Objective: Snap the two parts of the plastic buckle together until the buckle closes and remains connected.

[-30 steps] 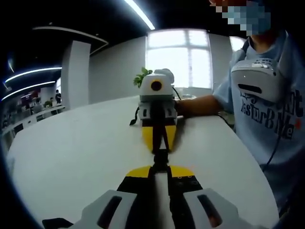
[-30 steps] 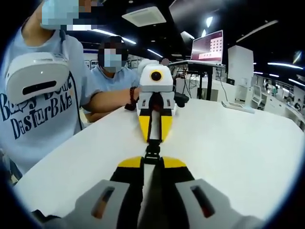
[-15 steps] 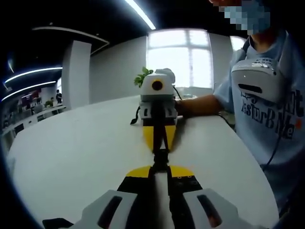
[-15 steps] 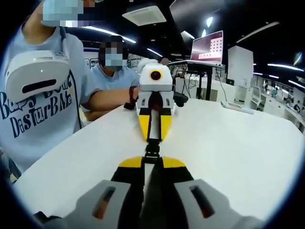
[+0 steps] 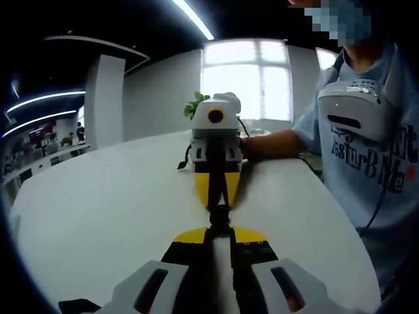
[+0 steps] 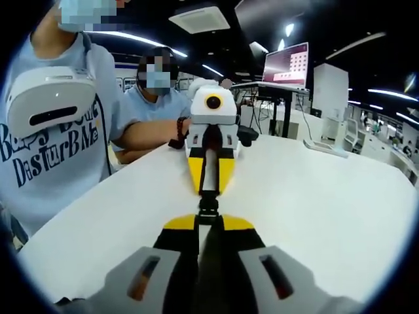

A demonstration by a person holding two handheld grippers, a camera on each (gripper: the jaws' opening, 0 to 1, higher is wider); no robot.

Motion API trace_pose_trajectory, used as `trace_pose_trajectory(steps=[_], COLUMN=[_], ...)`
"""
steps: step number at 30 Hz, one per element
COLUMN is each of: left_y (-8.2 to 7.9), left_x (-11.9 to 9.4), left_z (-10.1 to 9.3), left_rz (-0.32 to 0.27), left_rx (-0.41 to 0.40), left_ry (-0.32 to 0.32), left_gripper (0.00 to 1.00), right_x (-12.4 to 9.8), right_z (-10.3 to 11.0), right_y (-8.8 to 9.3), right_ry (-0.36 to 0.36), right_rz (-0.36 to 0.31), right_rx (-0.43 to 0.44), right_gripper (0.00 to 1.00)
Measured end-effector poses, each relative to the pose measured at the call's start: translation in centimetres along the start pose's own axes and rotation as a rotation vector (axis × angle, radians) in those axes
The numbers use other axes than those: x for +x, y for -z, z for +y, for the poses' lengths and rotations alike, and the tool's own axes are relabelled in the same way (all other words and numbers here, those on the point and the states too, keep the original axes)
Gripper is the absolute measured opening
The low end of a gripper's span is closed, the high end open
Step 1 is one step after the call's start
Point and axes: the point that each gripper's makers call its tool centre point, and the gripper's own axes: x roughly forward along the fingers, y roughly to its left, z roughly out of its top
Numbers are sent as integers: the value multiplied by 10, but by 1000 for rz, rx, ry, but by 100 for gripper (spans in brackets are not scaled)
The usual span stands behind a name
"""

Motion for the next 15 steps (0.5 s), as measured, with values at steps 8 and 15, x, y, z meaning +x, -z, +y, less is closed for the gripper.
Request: trace_pose_trajectory(steps=[8,15], left_y=[1,2], left_x=[0,0], left_z=[-1,-2], left_rz=[4,9], left_rx=[3,8], left_ry=[9,15], left_gripper=[10,10], right_x=[1,2], right_z=[1,2], right_y=[0,0], right_ry=[-7,-9], right_rz=[-1,0], right_rx=[-3,-10], right_gripper=[11,10])
